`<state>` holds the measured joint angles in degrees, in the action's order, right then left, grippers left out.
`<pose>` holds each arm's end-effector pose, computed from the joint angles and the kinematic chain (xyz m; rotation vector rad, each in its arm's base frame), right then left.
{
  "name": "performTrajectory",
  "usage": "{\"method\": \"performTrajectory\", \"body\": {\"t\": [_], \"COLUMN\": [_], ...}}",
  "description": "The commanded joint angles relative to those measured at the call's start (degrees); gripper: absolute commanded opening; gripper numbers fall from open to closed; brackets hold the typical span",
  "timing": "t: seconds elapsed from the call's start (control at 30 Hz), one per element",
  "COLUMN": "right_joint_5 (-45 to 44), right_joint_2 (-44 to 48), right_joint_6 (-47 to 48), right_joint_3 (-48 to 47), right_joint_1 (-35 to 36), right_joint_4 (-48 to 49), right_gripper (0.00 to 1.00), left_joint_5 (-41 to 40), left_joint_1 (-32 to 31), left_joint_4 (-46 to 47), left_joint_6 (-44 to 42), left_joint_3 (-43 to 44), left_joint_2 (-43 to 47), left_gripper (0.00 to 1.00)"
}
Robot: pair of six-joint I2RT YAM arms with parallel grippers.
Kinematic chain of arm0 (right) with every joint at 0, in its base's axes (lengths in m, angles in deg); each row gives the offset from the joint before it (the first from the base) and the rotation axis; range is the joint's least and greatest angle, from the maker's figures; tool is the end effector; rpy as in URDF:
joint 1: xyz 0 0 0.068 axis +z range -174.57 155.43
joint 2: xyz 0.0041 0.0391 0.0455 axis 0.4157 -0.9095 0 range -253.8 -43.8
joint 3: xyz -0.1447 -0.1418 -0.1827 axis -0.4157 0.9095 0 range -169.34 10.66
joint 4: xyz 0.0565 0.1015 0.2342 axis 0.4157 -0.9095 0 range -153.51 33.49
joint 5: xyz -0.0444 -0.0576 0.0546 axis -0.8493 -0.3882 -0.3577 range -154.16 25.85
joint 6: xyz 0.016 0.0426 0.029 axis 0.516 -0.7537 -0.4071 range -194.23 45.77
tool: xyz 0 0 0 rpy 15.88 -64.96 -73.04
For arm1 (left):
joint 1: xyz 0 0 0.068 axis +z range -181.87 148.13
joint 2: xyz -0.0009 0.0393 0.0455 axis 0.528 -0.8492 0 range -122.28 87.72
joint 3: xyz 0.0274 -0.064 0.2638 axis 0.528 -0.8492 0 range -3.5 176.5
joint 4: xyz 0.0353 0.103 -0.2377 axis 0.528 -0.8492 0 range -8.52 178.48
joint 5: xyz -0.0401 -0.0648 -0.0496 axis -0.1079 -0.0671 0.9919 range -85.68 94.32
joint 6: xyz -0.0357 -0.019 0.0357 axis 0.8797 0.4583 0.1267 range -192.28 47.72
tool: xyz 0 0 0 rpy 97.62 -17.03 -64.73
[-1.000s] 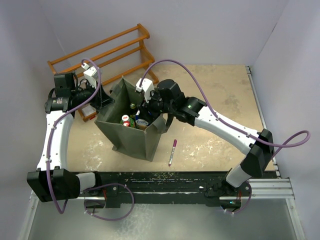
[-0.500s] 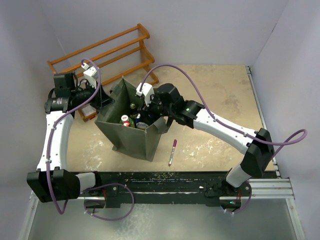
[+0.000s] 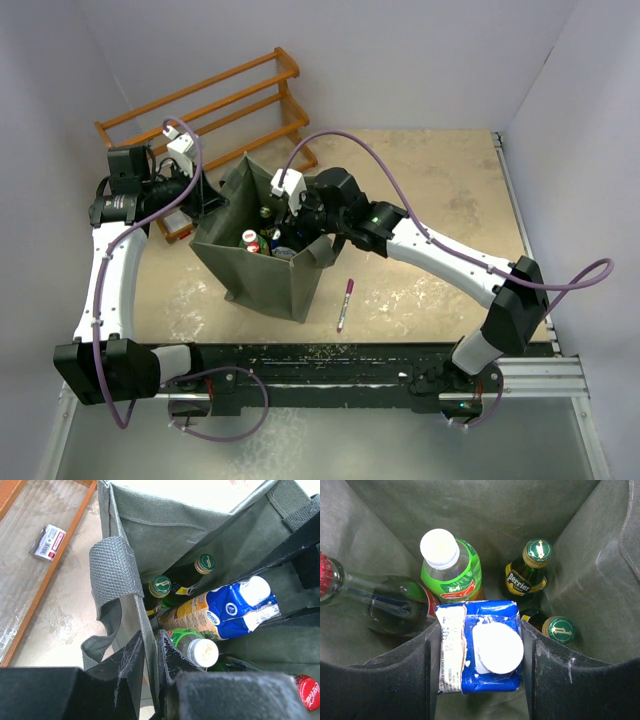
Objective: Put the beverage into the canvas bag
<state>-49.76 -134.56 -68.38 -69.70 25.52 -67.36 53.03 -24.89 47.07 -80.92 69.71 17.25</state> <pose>0.2348 0.2944 0.3529 -1.0894 1.6837 0.7483 0.2511 0.0038 0.3730 0.4729 2.0314 -0.7810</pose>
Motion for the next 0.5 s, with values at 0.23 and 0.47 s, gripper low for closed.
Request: {"method": "performTrajectory", "body": {"t": [0.23,0.47], "right_joint_5": [2.32,4.05], "right_joint_2": [1.26,1.02], "right_joint_6": [1.07,0.22], "right_joint_3": [-6.9,-10.17], "right_joint_1": [-0.64,-0.69], "right_joint_4": [6.41,5.51], "right_gripper": [0.74,0.8], "left_joint_5": [0.2,0.16], "left_joint_1": [0.14,0.14], "left_joint_4": [1.15,1.07], "left_joint_6": [-1.46,-1.58], "left_joint_3": [0.05,0.0], "left_joint_2": [1.52,1.57], "left_gripper": [0.19,0.19]}}
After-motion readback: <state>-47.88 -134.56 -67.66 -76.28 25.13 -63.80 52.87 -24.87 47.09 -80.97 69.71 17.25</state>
